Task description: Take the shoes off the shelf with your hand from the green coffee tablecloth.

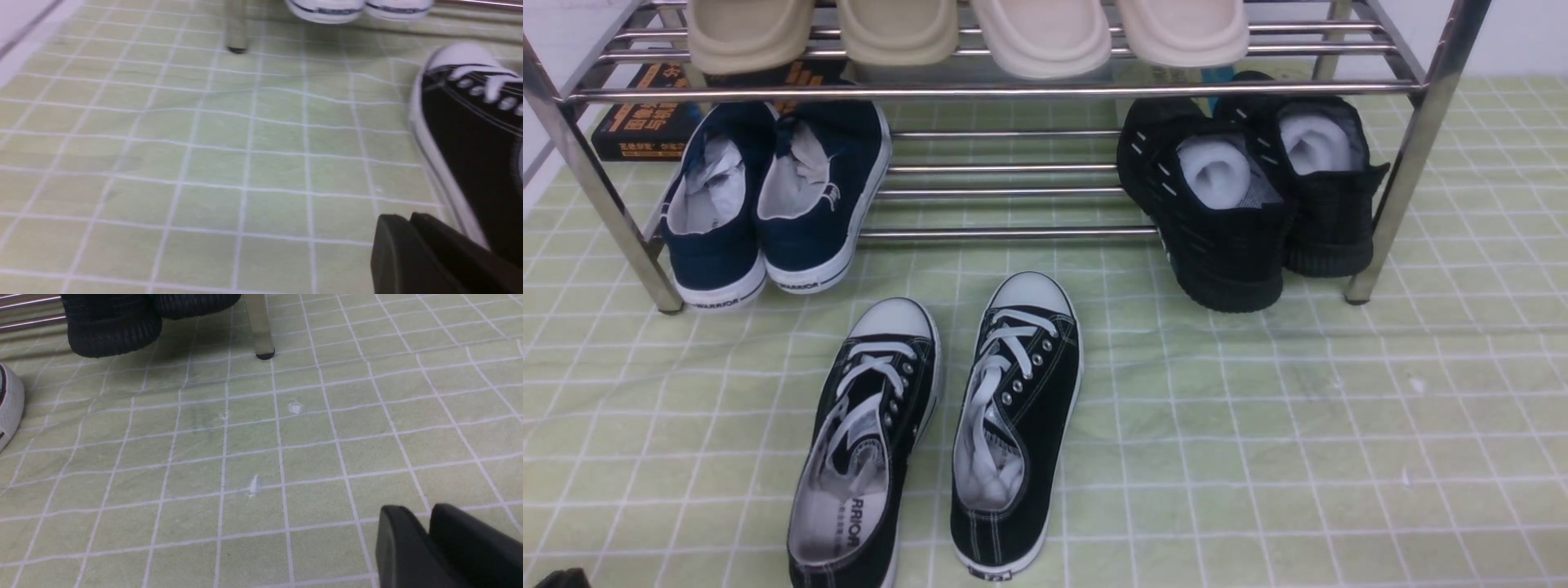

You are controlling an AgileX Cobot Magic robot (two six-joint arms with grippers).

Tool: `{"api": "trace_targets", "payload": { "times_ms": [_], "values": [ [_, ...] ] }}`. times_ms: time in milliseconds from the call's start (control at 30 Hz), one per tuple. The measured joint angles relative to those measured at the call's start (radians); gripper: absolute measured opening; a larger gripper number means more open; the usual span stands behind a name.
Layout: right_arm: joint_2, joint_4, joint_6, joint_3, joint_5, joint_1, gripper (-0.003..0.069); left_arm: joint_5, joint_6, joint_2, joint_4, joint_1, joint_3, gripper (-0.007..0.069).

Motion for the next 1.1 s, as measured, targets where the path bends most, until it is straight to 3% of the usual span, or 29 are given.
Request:
{"api": "trace_targets", "payload": {
  "times_ms": [433, 1100],
  "values": [
    [0.0, 0.001, 0.0, 0.0, 0.0, 0.0, 0.0136, 0.002, 0.0, 0.0, 0.005, -0.056, 0.0, 0.0074],
    [0.0, 0.001, 0.0, 0.0, 0.0, 0.0, 0.0164, 0.002, 0.0, 0.0, 0.005, -0.059, 0.0, 0.0097]
  ]
}}
